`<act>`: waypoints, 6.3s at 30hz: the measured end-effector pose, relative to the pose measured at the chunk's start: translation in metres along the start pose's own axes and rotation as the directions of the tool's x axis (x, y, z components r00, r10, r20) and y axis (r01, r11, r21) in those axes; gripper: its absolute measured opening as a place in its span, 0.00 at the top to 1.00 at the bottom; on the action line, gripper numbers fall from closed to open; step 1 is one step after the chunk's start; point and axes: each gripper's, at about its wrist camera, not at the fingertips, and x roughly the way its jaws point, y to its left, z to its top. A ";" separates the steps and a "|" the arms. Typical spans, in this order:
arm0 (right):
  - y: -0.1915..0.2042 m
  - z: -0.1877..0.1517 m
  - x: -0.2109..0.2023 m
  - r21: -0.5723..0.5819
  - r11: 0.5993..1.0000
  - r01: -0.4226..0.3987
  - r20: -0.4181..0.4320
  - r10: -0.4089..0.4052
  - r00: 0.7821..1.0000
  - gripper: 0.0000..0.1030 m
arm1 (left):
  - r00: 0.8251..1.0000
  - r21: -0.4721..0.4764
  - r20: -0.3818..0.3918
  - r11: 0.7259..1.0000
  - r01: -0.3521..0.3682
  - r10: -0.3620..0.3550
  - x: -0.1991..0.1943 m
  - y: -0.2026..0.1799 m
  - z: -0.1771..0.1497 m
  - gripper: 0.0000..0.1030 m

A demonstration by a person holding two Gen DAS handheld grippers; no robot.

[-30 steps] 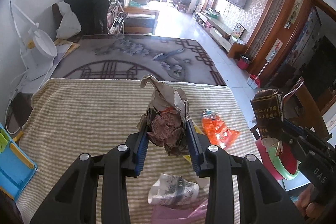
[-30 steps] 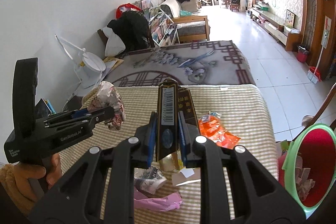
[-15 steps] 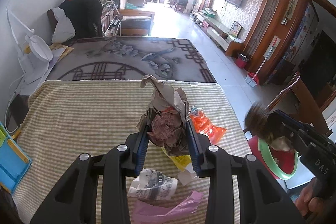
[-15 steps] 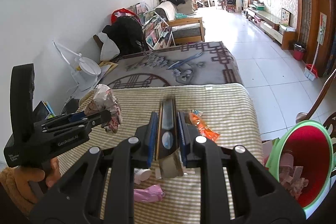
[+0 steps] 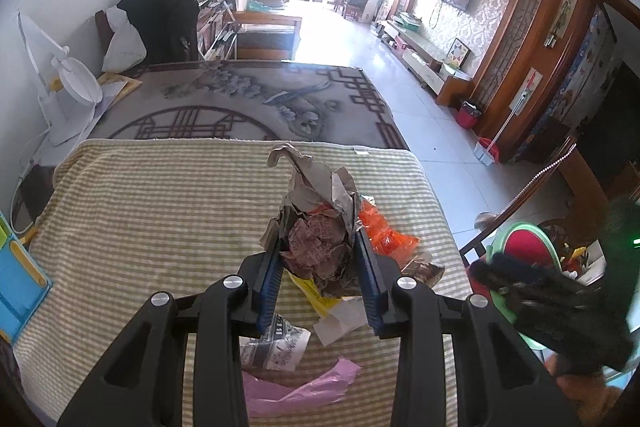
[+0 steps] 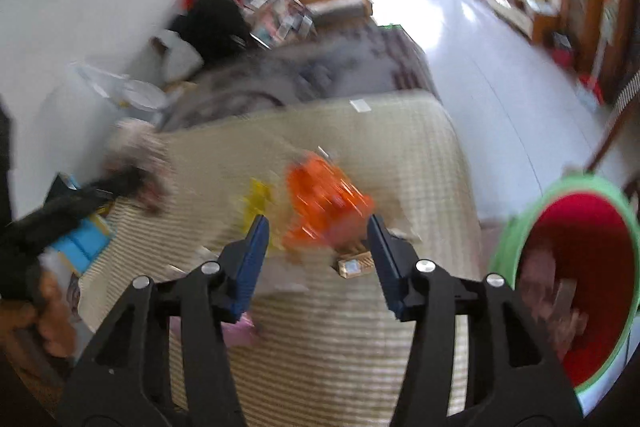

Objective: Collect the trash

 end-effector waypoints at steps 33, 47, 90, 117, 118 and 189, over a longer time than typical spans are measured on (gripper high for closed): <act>-0.023 0.001 0.039 0.053 0.999 -0.011 -0.069 0.015 0.998 0.92 | 0.998 0.001 -0.054 1.000 -0.029 0.029 0.023 -0.014 0.008 0.68; -0.064 0.000 -0.012 0.070 0.996 -0.060 -0.032 0.062 0.998 0.55 | 0.999 0.075 -0.038 0.997 0.026 -0.023 0.020 -0.082 0.002 0.67; -0.199 -0.039 -0.140 0.254 0.951 0.177 0.143 -0.217 0.966 0.81 | 0.941 0.330 -0.194 0.885 0.329 -0.278 0.055 -0.274 -0.025 0.66; -0.081 0.005 -0.049 0.079 0.997 0.011 0.052 -0.015 0.999 0.05 | 0.989 0.160 -0.141 0.987 -0.012 0.035 0.042 -0.033 -0.032 0.27; -0.074 0.005 -0.046 0.071 0.997 0.007 0.046 -0.010 0.999 0.05 | 0.986 0.187 -0.164 0.982 -0.009 0.040 0.042 -0.015 -0.039 0.27; 0.042 0.046 0.114 -0.060 0.966 0.253 -0.105 -0.258 0.960 0.05 | 0.946 0.215 -0.272 0.947 0.240 -0.178 0.074 0.109 -0.041 0.52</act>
